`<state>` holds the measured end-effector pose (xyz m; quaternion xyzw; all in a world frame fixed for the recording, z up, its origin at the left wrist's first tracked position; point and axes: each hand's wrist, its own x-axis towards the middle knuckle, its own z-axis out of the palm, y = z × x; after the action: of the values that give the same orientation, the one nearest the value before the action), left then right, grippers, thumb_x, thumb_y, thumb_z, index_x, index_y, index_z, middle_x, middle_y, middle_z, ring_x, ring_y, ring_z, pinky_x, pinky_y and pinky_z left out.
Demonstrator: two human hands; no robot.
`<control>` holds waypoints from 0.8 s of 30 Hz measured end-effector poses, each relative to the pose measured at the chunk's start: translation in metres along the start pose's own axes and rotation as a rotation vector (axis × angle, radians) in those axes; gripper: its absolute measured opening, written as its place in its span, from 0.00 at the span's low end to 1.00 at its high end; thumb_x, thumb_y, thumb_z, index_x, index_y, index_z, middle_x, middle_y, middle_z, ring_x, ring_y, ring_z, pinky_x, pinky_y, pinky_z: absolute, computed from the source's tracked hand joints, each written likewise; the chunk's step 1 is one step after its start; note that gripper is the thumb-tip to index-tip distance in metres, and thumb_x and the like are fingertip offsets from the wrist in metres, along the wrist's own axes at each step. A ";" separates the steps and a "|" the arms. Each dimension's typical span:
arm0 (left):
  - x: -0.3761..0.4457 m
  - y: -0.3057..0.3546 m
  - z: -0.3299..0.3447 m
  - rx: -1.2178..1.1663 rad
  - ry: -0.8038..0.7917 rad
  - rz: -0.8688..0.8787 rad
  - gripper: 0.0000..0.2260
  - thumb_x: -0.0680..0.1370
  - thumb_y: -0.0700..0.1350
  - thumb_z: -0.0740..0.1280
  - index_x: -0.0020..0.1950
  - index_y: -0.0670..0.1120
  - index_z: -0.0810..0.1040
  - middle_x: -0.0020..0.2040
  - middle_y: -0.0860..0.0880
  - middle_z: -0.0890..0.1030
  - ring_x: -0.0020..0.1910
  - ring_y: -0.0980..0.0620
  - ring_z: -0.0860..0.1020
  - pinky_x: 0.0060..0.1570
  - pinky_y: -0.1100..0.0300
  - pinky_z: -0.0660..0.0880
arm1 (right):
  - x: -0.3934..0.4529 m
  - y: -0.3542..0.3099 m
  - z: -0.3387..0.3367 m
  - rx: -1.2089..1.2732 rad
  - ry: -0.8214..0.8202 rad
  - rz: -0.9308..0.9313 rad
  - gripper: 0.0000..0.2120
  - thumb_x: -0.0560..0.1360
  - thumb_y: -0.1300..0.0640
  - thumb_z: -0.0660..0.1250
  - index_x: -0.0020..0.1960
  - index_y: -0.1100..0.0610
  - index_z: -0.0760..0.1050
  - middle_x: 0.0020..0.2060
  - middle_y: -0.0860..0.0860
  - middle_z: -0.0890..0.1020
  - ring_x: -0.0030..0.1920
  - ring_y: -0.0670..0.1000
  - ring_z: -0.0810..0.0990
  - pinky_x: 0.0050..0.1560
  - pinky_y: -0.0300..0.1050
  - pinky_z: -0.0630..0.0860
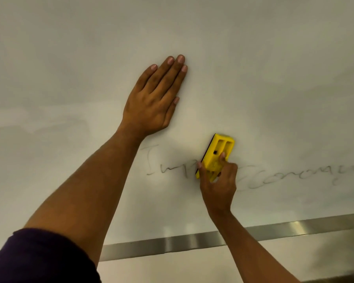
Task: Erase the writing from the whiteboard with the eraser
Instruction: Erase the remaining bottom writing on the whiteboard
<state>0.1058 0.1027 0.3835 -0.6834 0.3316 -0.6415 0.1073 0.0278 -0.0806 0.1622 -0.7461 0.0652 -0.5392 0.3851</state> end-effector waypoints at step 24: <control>-0.005 -0.019 -0.004 -0.065 -0.016 0.098 0.27 0.86 0.48 0.56 0.85 0.42 0.58 0.85 0.43 0.60 0.85 0.46 0.56 0.82 0.49 0.58 | 0.032 0.021 -0.016 -0.512 -0.264 -1.247 0.30 0.74 0.61 0.66 0.74 0.42 0.72 0.60 0.61 0.82 0.48 0.64 0.81 0.50 0.55 0.72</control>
<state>0.1082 0.1209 0.3912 -0.6745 0.3844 -0.6190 0.1191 0.0336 -0.1199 0.1741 -0.7711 -0.2986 -0.5323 -0.1811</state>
